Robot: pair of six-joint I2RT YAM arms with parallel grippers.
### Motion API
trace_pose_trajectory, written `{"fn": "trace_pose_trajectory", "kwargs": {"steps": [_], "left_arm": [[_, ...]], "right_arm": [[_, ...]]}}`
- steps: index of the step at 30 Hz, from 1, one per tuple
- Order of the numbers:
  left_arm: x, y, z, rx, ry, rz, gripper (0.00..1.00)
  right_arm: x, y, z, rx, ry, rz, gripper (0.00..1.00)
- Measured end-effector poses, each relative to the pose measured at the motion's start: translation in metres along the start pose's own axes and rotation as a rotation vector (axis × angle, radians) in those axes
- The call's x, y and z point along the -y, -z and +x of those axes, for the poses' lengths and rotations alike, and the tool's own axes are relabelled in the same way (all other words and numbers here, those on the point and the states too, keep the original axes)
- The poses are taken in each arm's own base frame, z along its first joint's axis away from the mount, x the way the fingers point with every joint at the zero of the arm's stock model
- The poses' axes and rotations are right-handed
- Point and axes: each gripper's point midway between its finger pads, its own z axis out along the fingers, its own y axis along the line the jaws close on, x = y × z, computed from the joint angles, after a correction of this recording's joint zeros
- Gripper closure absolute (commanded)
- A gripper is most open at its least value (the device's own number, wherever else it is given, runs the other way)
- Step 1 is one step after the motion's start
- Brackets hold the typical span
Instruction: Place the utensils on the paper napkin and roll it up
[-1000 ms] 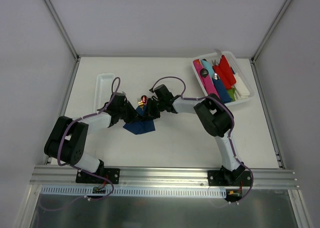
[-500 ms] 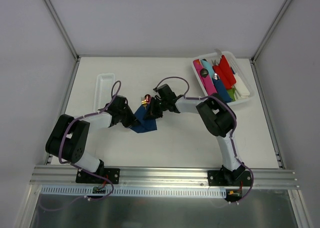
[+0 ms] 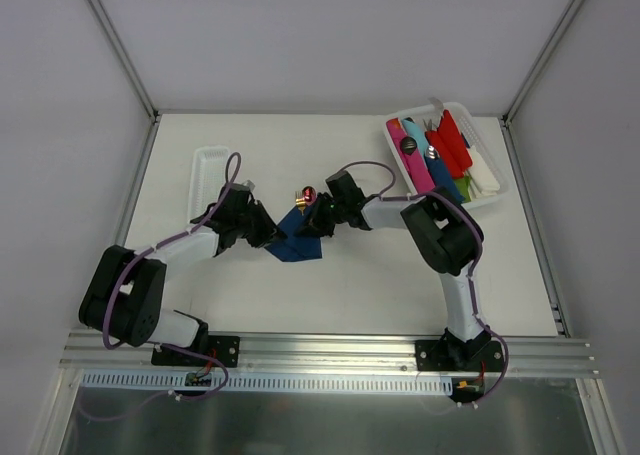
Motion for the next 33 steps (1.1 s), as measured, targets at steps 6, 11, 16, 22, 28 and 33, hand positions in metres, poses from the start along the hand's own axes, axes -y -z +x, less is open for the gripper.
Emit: {"fn": "trace_pose_trajectory", "kwargs": {"steps": [6,11,16,22,28,33], "left_arm": [[0.008,-0.005,0.005,-0.015,-0.014,0.027,0.98],[0.006,-0.020,0.013,-0.044,0.001,0.025,0.98],[0.004,-0.034,0.020,-0.064,0.018,0.020,0.99],[-0.002,-0.046,0.025,-0.081,0.052,0.004,0.99],[-0.001,-0.050,0.025,-0.093,0.072,-0.003,1.00],[-0.004,-0.047,0.028,-0.106,0.048,-0.012,1.00]], "right_arm": [[-0.002,-0.003,0.001,0.005,-0.068,0.000,0.93],[-0.003,-0.004,0.001,0.005,-0.095,-0.002,0.93],[-0.003,-0.004,0.001,0.005,-0.103,-0.003,0.92],[-0.004,-0.004,0.001,0.005,-0.103,-0.004,0.92],[-0.005,-0.004,0.000,0.004,-0.067,-0.012,0.82],[-0.007,0.002,-0.003,-0.006,0.062,-0.021,0.74]]}}
